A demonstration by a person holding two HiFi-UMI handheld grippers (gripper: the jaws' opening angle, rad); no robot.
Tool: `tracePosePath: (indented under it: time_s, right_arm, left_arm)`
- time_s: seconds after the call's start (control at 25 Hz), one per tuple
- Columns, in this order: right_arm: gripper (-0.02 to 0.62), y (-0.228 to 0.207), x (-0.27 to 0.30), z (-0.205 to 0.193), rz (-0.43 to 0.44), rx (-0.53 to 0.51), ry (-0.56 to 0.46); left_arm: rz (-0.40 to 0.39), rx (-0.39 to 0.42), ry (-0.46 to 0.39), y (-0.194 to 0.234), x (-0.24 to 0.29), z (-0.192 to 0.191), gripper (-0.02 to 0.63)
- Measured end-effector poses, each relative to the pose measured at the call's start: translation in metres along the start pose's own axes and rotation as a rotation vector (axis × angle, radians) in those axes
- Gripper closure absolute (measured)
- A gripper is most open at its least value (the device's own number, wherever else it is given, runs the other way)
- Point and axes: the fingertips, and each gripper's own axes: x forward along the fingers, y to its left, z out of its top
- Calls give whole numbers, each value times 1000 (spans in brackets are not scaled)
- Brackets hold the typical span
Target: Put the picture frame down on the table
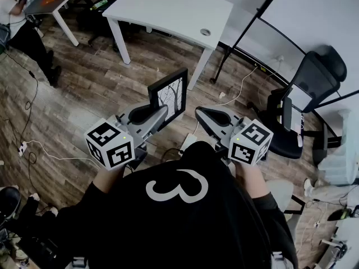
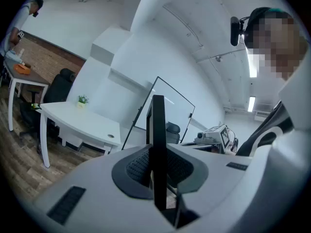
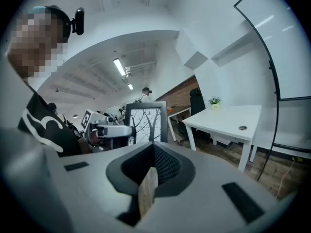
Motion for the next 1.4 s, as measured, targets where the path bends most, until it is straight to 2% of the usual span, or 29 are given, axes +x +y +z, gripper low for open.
tracePosePath:
  time_s: [0.36, 0.72, 0.92, 1.4]
  right_arm:
    - [572, 22, 15, 5, 38, -42, 15]
    - [572, 26, 22, 7, 47, -42, 19]
    - [572, 16, 29, 14, 24, -49, 16]
    - [572, -40, 70, 20, 79, -12, 9]
  left_arm:
    - [26, -11, -28, 4, -23, -1, 543]
    - [40, -14, -42, 7, -33, 2, 543]
    - [56, -22, -42, 14, -33, 3, 543]
    - [97, -29, -6, 64, 6, 10, 543]
